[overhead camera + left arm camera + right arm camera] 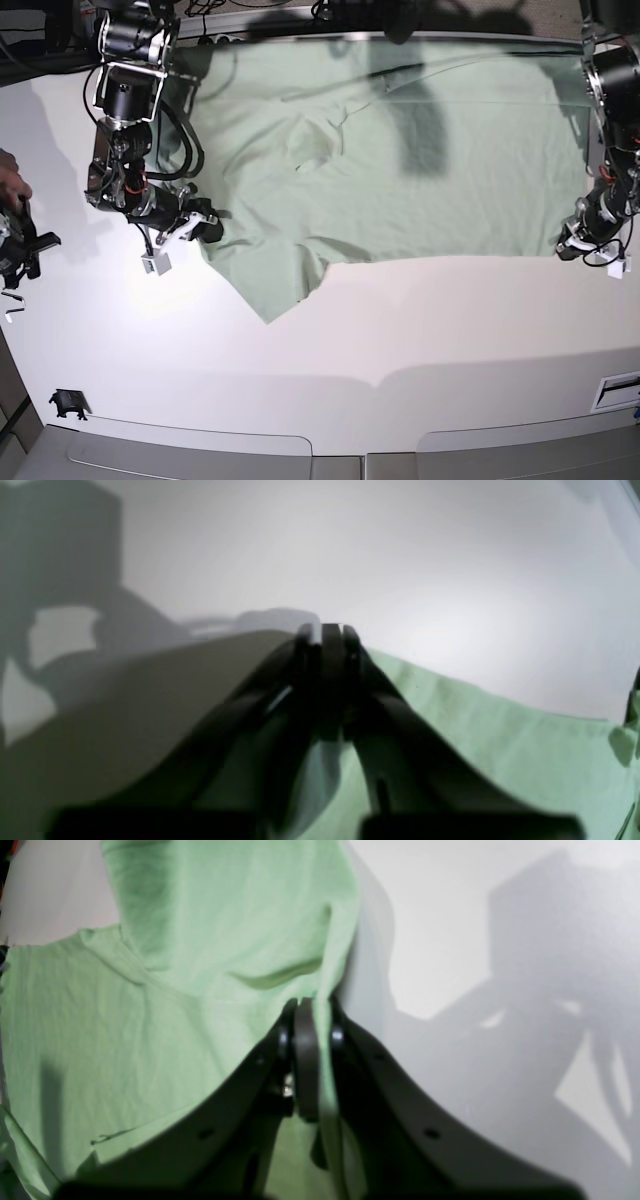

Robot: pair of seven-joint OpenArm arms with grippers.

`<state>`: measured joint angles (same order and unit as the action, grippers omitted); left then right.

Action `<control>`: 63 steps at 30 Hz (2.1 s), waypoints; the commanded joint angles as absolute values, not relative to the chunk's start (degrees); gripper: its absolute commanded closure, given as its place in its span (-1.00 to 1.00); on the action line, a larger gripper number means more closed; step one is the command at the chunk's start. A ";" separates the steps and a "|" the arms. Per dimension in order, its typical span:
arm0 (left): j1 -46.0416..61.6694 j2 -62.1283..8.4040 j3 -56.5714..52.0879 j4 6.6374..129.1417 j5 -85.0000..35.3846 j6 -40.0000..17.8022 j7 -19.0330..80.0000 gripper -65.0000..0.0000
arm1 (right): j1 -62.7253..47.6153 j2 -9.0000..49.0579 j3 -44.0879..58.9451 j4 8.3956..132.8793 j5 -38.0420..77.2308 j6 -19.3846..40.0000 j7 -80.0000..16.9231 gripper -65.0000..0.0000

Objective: Fold the T-shirt properly
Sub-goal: 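Reach both grippers to the hem corners of the shirt and grasp, then lift the hem with both grippers and fold it over toward the collar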

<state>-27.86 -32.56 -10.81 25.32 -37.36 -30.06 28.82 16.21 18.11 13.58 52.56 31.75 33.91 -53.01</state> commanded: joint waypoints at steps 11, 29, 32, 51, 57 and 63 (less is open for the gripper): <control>-28.49 -36.93 -10.83 27.46 -52.29 -40.00 36.25 1.00 | 18.17 18.72 13.54 63.33 35.86 33.50 -62.65 1.00; -17.65 -42.76 -15.88 39.70 -79.15 -40.00 59.13 1.00 | 2.55 18.72 13.54 87.57 43.92 33.89 -71.05 1.00; -11.35 -42.92 -18.94 46.94 -79.15 -40.00 59.68 1.00 | -0.69 18.74 13.54 91.20 43.88 33.91 -71.29 1.00; 14.96 -42.70 -37.56 63.57 -79.20 -40.00 62.46 1.00 | -18.72 18.72 28.99 101.03 50.13 33.91 -73.84 1.00; 18.87 -42.72 -37.56 63.57 -79.18 -40.00 62.59 1.00 | -21.71 18.70 28.97 101.03 50.15 33.91 -74.85 1.00; 19.66 -42.70 -37.56 63.57 -79.18 -40.00 63.83 1.00 | -22.09 18.70 28.97 101.03 49.93 33.91 -74.76 1.00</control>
